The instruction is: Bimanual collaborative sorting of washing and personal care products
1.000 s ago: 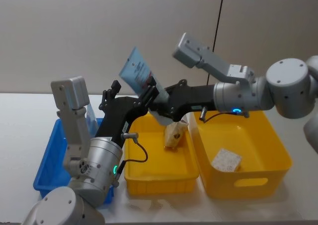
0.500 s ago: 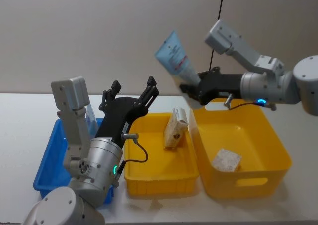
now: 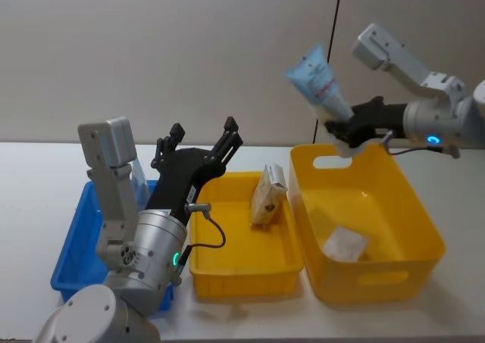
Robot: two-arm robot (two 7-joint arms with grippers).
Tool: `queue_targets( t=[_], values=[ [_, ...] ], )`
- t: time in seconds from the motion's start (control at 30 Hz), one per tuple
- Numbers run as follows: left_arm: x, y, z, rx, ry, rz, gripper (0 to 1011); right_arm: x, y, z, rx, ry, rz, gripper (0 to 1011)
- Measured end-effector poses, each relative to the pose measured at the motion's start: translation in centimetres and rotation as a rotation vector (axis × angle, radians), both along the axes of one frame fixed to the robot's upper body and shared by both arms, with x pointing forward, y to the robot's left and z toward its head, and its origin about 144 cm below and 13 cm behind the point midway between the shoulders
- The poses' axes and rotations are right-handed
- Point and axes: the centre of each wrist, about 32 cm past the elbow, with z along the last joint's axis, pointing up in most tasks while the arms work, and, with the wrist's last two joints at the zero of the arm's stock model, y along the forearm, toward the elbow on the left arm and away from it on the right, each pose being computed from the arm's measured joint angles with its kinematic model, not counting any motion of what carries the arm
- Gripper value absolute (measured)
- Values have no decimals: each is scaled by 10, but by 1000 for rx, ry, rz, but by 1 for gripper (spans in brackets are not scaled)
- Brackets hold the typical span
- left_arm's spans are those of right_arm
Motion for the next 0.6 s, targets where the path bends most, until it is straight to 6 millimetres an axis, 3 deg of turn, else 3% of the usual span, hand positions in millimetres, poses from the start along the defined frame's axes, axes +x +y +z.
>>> queue_targets(
  t=[0.6],
  values=[
    [0, 0, 0, 0, 0, 0, 1001, 46, -43, -1, -53, 220, -216, 182]
  ],
)
